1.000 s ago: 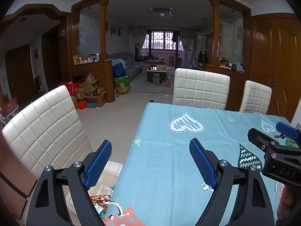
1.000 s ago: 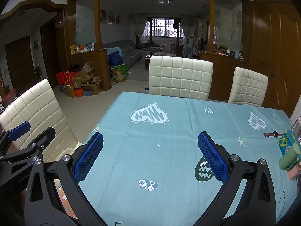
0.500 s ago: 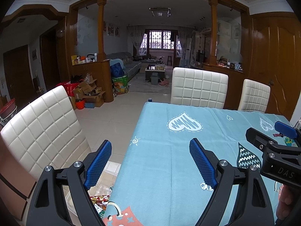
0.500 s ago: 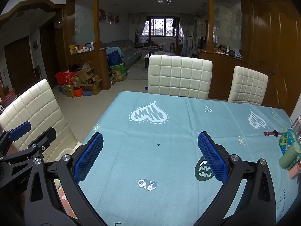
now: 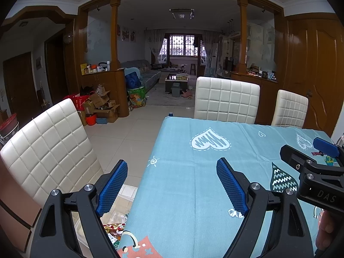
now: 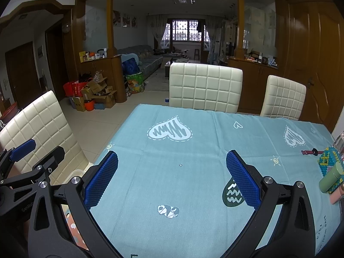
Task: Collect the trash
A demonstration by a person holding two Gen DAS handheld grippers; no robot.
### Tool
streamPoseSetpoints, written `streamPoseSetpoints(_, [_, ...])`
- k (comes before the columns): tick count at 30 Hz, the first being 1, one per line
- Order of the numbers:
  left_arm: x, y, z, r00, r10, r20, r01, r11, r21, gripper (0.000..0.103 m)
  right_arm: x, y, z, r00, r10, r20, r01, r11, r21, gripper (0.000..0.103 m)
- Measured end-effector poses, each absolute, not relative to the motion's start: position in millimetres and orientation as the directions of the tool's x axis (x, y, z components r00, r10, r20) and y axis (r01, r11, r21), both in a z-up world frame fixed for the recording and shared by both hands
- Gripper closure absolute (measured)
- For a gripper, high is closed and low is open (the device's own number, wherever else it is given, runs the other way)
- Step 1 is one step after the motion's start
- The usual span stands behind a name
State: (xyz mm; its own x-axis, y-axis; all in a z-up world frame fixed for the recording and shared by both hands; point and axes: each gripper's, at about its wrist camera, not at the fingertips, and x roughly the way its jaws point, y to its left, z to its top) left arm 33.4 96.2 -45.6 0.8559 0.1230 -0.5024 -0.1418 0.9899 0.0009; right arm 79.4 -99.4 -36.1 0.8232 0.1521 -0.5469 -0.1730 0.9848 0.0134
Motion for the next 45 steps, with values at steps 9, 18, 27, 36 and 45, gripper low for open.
streamPoseSetpoints(9, [34,95,-45,0.856,0.121,-0.503,-0.138,0.99,0.004,0.02,80,-99,-36,0.825,0.152,-0.545,-0.174,0.985,0.011,0.003])
streamPoseSetpoints(18, [34,90,-42,0.859,0.104,-0.502,-0.117,0.993,0.005,0.02,80,-100,-34,0.827,0.151,-0.542,-0.171,0.985,0.013,0.003])
streamPoseSetpoints(27, [31,82,-41,0.87,0.11,-0.48,-0.094,0.994,0.057,0.02,82,-103,-32,0.827,0.146,-0.542,-0.163,0.986,0.017,0.003])
streamPoseSetpoints(36, [30,83,-40,0.872,0.098,-0.48,-0.087,0.995,0.046,0.02,80,-106,-33,0.832,0.138,-0.537,-0.154,0.988,0.016,0.003])
streamPoseSetpoints(45, [32,83,-41,0.866,0.086,-0.493,-0.078,0.996,0.037,0.02,80,-109,-33,0.834,0.133,-0.536,-0.147,0.989,0.018,0.003])
